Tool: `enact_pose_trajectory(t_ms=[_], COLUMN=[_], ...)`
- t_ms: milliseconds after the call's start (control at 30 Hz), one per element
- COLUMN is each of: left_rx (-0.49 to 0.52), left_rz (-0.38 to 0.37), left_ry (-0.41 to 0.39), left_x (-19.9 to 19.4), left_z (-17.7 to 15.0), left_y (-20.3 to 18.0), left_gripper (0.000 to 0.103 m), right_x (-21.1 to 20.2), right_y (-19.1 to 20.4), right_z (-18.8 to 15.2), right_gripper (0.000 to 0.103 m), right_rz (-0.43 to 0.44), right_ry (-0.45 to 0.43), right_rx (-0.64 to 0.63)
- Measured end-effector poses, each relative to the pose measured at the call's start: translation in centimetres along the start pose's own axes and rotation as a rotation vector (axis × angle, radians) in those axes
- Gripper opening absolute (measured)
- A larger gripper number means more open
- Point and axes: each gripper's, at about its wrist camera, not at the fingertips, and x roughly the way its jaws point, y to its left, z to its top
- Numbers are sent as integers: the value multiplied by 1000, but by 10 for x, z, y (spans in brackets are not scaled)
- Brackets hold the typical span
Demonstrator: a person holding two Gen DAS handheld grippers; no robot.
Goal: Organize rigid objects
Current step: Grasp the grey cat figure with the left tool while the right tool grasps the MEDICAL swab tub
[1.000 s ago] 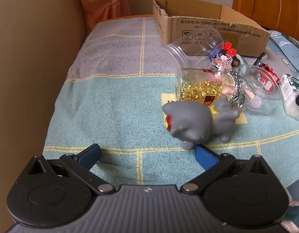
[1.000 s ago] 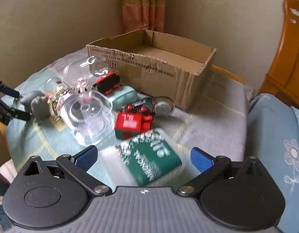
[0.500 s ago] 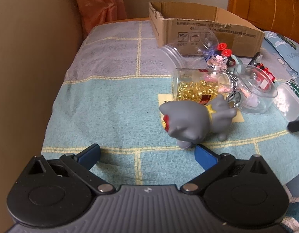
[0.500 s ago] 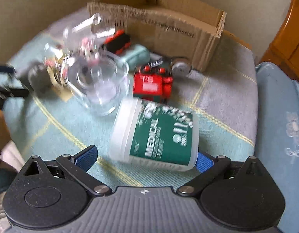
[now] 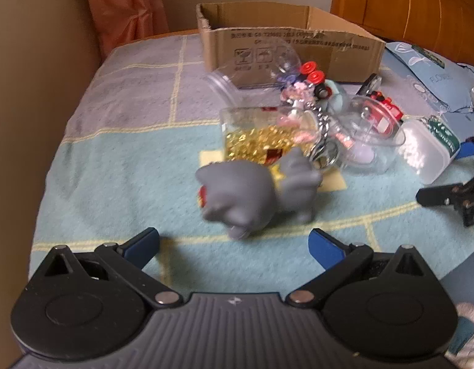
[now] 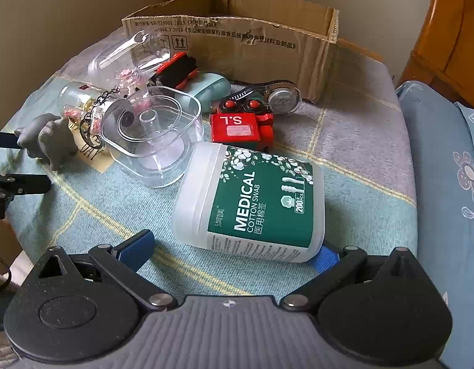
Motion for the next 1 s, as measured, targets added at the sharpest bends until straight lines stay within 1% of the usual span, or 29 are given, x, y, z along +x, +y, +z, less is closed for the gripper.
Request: enact_pose_trajectory(t_ms=[200, 433, 733, 900, 1000], left_rx=[-29, -52, -112, -87, -68], left_rz=[6, 31, 60, 63, 56], left_ry=[0, -2, -6, -18, -27], left_x=[8, 15, 17, 15, 14], left_z=[11, 18, 23, 23, 23], left_y=[-6, -12, -2, -5, -6], left_gripper=[102, 102, 102, 98, 94], right_x=[2, 5, 15, 19, 19], right_y=[0, 1, 2, 0, 0], right_z=[1, 6, 22, 28, 28], right_gripper=[103, 103, 103, 103, 103], right_rz=[0, -1, -25, -40, -42], right_ry=[-3, 3, 36, 41, 48], right_rx=[-4, -3, 40, 60, 64])
